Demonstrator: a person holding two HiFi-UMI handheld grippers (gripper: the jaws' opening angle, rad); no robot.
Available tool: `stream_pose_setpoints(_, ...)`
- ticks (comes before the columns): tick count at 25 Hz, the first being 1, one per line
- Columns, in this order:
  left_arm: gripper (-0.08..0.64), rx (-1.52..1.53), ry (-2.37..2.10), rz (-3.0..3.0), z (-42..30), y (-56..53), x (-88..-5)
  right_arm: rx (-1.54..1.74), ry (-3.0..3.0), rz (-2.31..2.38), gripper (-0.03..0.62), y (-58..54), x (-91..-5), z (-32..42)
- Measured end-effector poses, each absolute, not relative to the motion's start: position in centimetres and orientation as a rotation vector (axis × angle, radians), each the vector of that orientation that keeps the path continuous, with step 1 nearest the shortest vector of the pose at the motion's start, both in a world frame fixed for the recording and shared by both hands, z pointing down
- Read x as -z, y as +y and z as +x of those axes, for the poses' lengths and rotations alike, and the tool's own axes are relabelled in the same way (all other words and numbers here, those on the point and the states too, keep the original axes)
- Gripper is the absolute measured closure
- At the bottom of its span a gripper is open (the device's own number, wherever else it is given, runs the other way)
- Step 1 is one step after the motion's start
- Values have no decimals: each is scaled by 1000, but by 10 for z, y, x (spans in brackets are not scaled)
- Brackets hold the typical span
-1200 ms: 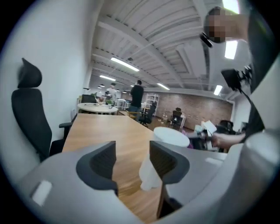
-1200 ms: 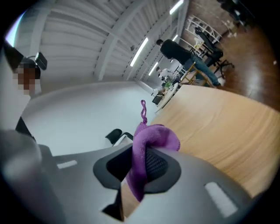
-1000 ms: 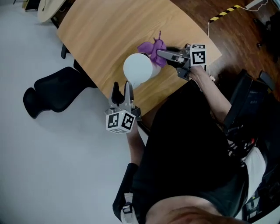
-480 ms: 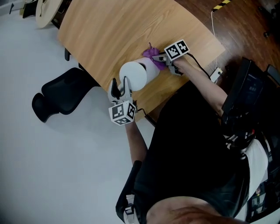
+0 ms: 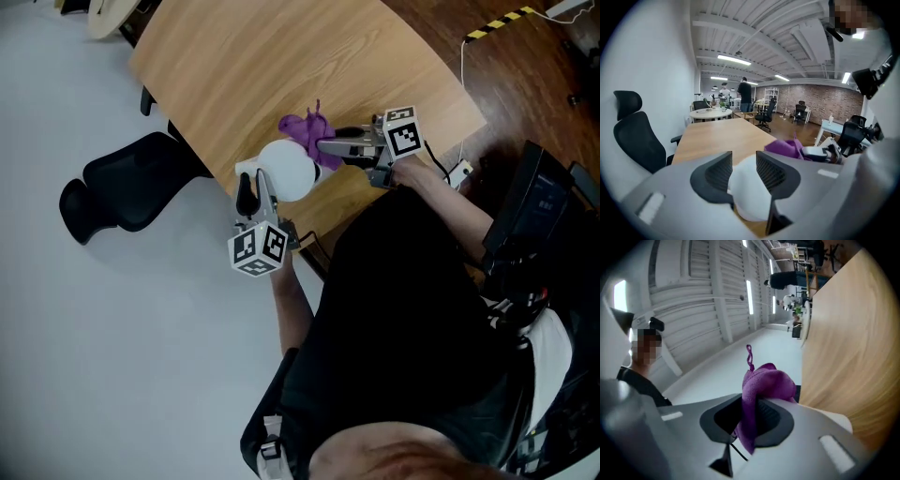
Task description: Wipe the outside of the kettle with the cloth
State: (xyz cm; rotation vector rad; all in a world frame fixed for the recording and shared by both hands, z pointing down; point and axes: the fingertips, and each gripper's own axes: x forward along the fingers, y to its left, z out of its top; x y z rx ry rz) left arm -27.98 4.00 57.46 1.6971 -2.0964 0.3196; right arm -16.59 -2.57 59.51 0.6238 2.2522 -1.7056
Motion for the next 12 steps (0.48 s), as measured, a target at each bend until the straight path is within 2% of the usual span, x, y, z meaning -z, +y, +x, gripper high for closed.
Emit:
stream_pose_setpoints(3,489,-356,-2029,1699,-260,39,-598,1687,2241,618,534,-5,-600,-172)
stream_pose_setpoints(9,494,-401,-2018,1765,-252,33,-600,2118,2491,136,535,5,-773,-189)
stream_pose_setpoints(12,494,-422,-1971,1859,-257,32,-603,2283,2569,34,535,16,-821,-193)
